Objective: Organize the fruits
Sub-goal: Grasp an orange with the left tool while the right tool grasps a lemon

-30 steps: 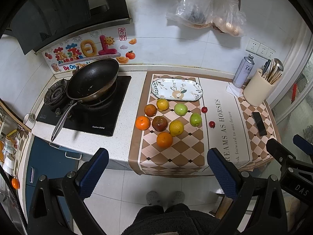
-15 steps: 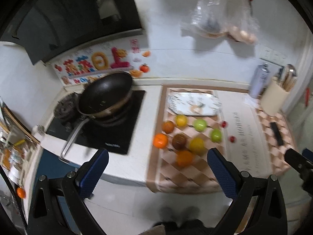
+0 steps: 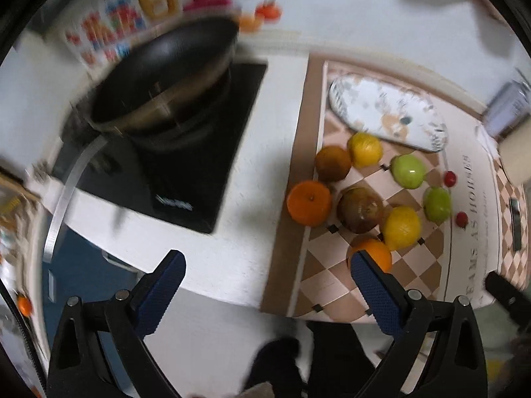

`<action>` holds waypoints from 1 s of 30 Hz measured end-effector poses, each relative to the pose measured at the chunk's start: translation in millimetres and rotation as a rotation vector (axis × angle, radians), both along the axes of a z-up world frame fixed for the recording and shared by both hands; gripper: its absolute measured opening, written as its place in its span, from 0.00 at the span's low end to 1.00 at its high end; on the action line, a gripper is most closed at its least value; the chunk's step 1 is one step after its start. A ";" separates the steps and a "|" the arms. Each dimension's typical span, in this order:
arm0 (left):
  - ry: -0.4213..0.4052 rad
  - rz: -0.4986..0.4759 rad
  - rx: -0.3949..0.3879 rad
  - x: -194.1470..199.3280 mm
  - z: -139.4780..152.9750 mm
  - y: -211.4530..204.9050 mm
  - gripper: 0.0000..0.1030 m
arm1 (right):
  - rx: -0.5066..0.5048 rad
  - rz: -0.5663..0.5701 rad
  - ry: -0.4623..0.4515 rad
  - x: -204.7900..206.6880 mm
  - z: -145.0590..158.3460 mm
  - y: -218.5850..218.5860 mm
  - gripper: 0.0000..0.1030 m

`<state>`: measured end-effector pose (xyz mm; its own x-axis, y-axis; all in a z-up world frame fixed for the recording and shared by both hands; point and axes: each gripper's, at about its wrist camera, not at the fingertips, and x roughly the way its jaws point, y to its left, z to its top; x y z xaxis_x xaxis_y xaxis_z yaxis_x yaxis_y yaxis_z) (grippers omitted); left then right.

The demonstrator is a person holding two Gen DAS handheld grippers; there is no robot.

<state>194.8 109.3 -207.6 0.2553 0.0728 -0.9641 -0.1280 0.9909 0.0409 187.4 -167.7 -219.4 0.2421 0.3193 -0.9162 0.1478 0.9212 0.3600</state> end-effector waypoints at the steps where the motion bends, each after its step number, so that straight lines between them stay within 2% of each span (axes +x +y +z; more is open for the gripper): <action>1: 0.029 0.023 -0.023 10.2 -11.1 2.2 0.94 | 0.004 0.016 0.027 12.8 -17.2 3.9 0.89; 5: 0.126 0.099 -0.089 38.1 -44.0 7.1 0.86 | 0.002 0.087 0.116 53.7 -70.2 18.5 0.83; 9: 0.212 0.138 -0.170 63.6 -75.6 7.4 0.86 | 0.008 0.154 0.186 76.3 -108.1 31.3 0.80; 12: 0.254 0.149 -0.198 79.3 -93.1 4.5 0.85 | 0.044 0.198 0.217 84.3 -126.1 40.8 0.64; 21: 0.322 0.106 -0.219 100.1 -123.9 -7.2 0.81 | -0.044 0.266 0.228 76.3 -123.1 33.2 0.64; 26: 0.335 0.095 -0.244 106.6 -137.5 -9.6 0.62 | -0.063 0.261 0.212 80.9 -120.8 35.9 0.65; 30: 0.313 0.062 -0.222 108.6 -136.7 -13.9 0.59 | -0.038 0.241 0.227 86.2 -126.9 33.3 0.63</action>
